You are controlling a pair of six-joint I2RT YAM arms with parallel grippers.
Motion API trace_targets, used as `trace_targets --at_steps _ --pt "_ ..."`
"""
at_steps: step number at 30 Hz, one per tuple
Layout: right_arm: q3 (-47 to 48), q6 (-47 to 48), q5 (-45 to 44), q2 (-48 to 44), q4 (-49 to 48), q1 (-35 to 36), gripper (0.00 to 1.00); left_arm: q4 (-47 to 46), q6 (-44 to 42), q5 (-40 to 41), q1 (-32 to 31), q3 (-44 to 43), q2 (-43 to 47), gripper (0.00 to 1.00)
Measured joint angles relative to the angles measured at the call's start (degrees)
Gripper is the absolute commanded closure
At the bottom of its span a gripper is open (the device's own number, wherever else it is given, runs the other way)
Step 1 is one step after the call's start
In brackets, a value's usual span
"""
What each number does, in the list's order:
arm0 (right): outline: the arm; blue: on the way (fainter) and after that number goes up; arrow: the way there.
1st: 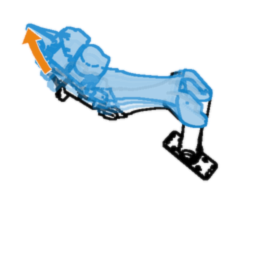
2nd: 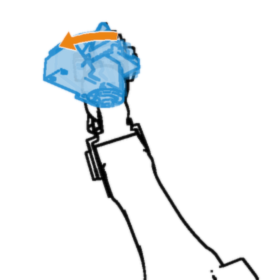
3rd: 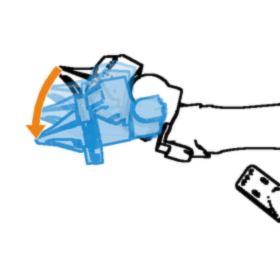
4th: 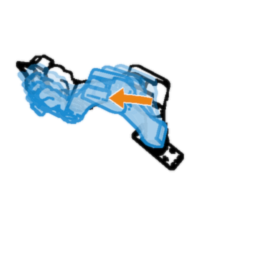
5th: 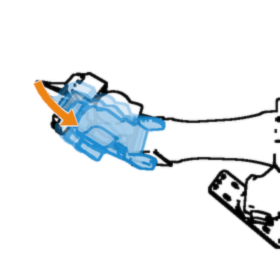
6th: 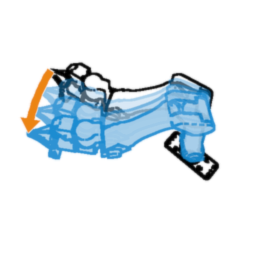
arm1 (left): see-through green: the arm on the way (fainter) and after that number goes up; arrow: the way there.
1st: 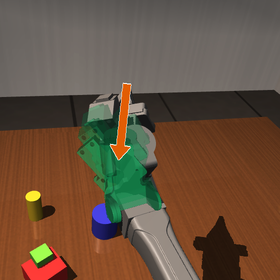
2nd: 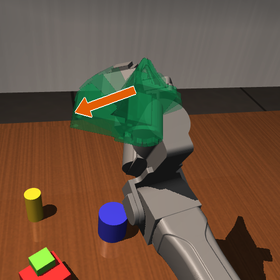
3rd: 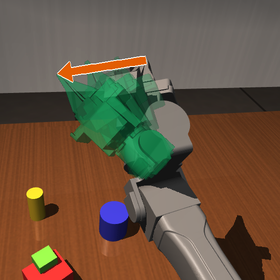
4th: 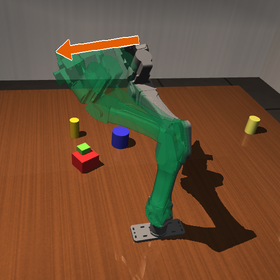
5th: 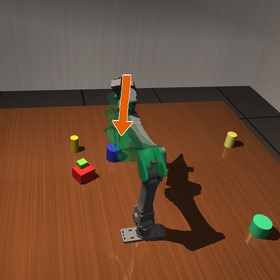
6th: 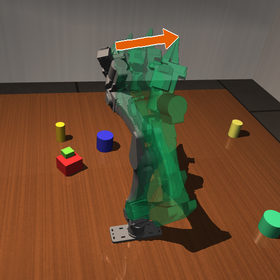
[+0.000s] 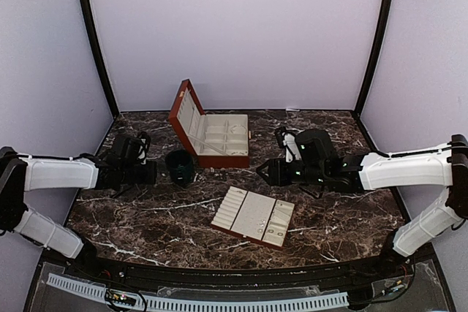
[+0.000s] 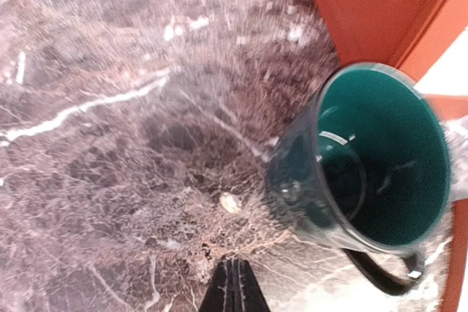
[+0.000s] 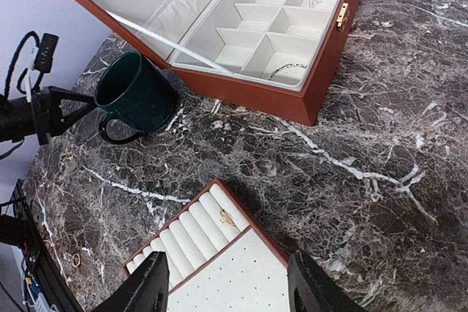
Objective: Organize the mixed jewelry
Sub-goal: Pick up the earring from the center of the board.
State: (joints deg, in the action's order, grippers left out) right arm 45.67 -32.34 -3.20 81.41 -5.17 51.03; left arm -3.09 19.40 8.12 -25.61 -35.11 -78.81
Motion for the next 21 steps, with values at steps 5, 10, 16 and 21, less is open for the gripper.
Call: trace_targets --at_steps 5,10,16,21 --pt "0.0 0.0 0.3 0.0 0.0 0.0 0.45 0.6 0.9 -0.2 0.1 1.6 5.4 0.90" --pt "0.0 -0.1 0.8 0.0 -0.1 0.0 0.45 1.9 1.7 -3.1 1.2 0.4 2.6 0.86" --pt "-0.2 -0.7 0.8 -0.1 -0.6 0.0 0.45 1.9 4.2 -8.8 4.3 -3.0 -5.2 0.77" --pt "-1.1 -1.2 0.7 -0.6 -0.9 0.0 0.45 -0.9 5.8 -13.3 6.8 -4.1 -9.9 0.76"
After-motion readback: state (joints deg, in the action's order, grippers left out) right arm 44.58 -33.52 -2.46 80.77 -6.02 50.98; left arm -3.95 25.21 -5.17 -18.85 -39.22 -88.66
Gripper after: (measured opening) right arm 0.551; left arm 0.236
